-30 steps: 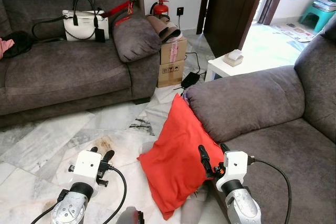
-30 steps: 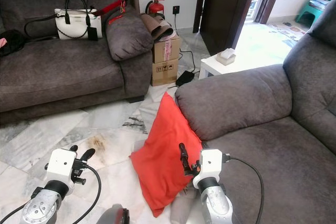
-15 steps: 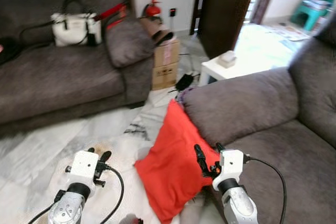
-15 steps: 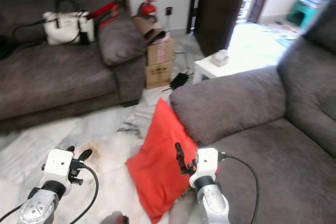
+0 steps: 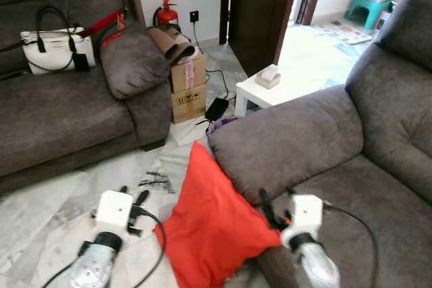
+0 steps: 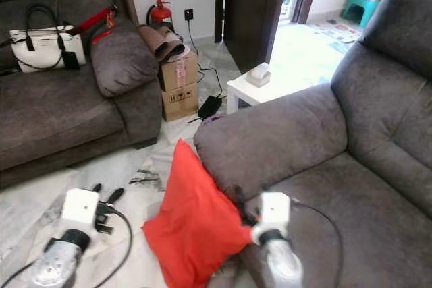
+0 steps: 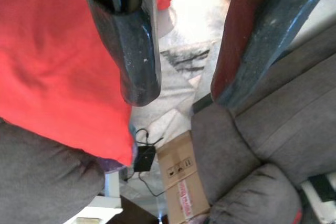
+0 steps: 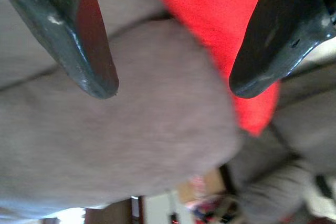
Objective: Move the pillow to the sofa from floor
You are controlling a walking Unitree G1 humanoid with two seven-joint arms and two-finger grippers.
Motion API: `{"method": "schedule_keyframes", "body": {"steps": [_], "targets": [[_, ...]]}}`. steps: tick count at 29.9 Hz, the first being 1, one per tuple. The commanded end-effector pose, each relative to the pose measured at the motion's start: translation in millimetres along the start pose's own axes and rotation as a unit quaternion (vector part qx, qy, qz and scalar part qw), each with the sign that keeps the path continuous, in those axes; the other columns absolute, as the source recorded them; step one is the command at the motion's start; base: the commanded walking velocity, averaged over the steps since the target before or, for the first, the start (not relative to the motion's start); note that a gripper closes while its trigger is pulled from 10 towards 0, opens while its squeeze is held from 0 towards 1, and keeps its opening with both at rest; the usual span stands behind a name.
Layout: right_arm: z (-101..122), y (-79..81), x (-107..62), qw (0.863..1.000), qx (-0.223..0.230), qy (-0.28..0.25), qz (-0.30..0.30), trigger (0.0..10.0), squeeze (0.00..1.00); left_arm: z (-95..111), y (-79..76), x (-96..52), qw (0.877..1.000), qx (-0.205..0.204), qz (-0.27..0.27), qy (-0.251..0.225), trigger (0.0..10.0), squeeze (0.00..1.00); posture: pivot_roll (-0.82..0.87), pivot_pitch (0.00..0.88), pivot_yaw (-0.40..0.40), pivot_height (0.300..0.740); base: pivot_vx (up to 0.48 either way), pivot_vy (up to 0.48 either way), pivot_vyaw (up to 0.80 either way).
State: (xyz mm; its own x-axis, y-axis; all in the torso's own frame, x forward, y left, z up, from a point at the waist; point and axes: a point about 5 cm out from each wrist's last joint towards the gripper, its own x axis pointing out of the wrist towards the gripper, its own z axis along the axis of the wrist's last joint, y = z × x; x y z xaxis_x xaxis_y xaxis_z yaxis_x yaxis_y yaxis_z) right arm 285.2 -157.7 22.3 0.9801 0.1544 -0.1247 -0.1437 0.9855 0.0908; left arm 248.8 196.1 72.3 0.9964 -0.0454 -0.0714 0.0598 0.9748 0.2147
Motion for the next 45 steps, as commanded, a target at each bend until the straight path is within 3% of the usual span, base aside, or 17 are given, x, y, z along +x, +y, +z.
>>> {"method": "schedule_keyframes", "body": {"steps": [1,6,23,29,32,41,42,45], "targets": [[-1.2,11.2,2.4,1.0,0.004,0.002,0.014,10.0,0.0,-2.0,7.6,-2.2,1.0,0.002,0.009,0.008,10.0,0.0,0.1,0.125,0.003,0.657,0.364,0.0,0.0],[-9.6,5.3,0.6,0.999,-0.009,0.037,0.003,10.0,0.0,-4.8,3.1,-3.2,1.0,-0.005,-0.005,0.018,10.0,0.0,0.1,0.132,0.002,0.657,0.058,0.0,0.0],[-13.7,5.2,-0.4,0.999,-0.009,0.051,-0.001,10.0,0.0,-12.1,5.6,-7.5,1.0,-0.002,0.004,0.031,10.0,0.0,0.11,0.14,0.004,0.622,0.0,0.0,0.0],[-15.9,6.7,1.4,0.997,-0.018,0.071,0.009,10.0,0.0,-20.5,17.2,-10.5,0.998,-0.003,0.057,0.039,10.0,0.0,0.11,0.145,0.002,0.622,0.0,0.0,0.0],[-11.5,6.6,5.5,0.998,-0.014,0.065,0.011,10.0,0.0,-45.2,25.3,-15.9,0.992,-0.032,0.09,0.086,10.0,0.0,0.11,0.145,0.006,0.622,0.0,0.0,0.0],[-8.3,7.5,10.5,0.998,0.002,0.066,0.017,10.0,0.0,-74.4,22.1,-35.4,0.984,-0.034,0.1,0.144,10.0,0.0,0.11,0.154,0.005,0.622,0.0,0.0,0.0],[-8.6,7.9,10.8,0.998,0.005,0.067,0.019,10.0,1.0,-78.0,22.2,-36.9,0.982,-0.034,0.106,0.15,10.0,0.0,0.12,0.158,0.003,0.622,0.0,0.0,0.0],[-8.5,9.5,11.8,0.997,0.007,0.069,0.023,10.0,1.0,-85.4,23.7,-39.6,0.979,-0.04,0.12,0.163,10.0,0.0,0.12,0.158,0.003,0.622,0.0,0.0,0.0]]}}
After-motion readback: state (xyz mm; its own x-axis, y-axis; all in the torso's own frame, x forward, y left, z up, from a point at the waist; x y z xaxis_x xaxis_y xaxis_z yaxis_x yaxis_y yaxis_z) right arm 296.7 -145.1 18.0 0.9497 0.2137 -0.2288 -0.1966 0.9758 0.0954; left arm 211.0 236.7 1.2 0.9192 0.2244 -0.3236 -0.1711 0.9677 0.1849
